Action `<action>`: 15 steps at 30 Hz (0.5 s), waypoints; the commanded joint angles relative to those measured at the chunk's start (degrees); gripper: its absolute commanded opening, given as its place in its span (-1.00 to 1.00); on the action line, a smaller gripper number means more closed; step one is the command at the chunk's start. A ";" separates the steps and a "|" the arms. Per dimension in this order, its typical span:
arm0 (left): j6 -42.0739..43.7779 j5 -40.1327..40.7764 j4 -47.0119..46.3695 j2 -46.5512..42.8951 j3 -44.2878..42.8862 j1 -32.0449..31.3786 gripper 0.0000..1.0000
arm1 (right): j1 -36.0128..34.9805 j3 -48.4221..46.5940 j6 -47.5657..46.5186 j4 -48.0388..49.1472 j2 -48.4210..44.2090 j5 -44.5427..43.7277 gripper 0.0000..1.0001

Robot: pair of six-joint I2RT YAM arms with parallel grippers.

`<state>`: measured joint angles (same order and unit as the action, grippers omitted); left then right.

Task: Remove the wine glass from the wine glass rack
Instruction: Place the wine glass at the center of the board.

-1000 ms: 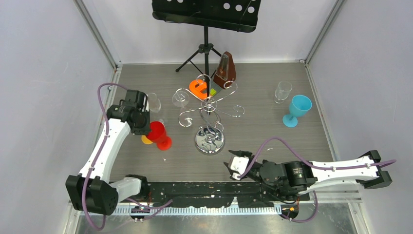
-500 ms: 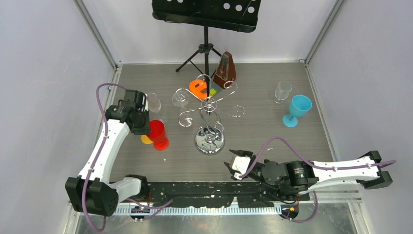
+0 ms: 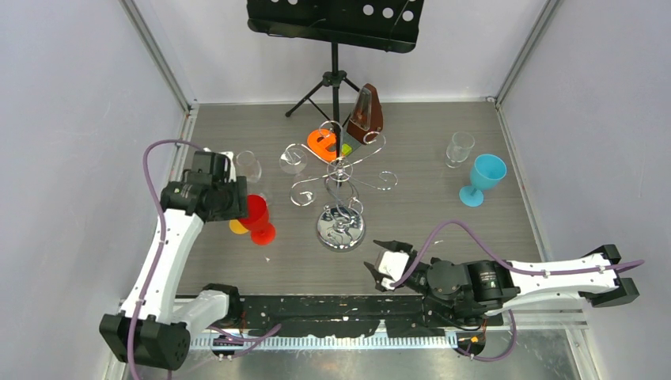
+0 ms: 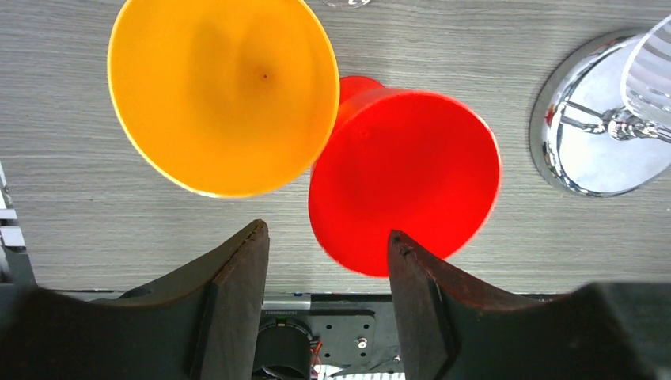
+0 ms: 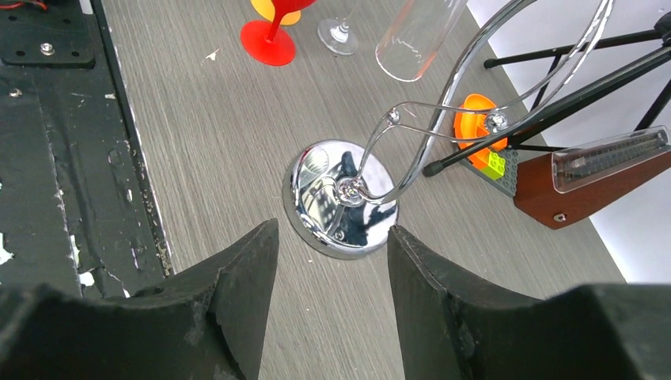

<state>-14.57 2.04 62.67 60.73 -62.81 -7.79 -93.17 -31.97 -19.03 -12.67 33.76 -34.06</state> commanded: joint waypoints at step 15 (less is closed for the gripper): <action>0.31 -18.77 -6.78 -21.94 -3.97 -0.60 0.40 | -0.21 -7.70 7.56 -1.26 -3.48 -7.22 0.47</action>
<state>-14.66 -9.37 61.65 42.09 -65.89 -8.14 -93.17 -36.80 -14.44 -14.11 31.00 -39.44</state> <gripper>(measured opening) 0.687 0.730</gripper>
